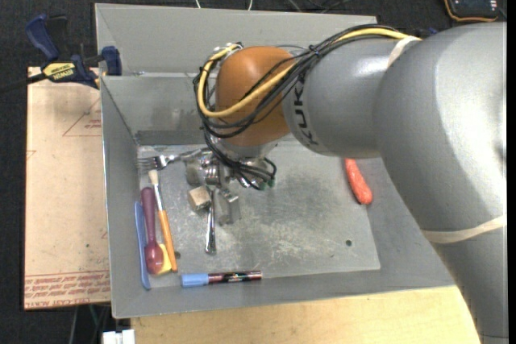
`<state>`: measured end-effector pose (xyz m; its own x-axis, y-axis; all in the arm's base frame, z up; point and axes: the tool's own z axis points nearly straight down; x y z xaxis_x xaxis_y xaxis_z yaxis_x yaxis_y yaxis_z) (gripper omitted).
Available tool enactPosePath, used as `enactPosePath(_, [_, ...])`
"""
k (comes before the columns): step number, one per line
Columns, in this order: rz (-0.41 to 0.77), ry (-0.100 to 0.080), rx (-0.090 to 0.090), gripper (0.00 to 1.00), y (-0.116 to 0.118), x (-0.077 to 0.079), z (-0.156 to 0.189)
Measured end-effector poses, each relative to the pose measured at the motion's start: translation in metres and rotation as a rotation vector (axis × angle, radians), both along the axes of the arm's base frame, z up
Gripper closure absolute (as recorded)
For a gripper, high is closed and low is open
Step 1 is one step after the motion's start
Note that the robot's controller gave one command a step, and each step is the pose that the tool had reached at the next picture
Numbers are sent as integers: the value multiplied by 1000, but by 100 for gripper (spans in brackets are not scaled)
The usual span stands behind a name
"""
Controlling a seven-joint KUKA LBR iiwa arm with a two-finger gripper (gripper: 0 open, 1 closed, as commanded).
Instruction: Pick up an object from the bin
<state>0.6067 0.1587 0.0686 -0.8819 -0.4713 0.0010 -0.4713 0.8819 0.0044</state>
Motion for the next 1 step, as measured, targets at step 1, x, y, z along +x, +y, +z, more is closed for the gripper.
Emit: enactPosePath(1, [-48,-8,1,0,-7,15,55])
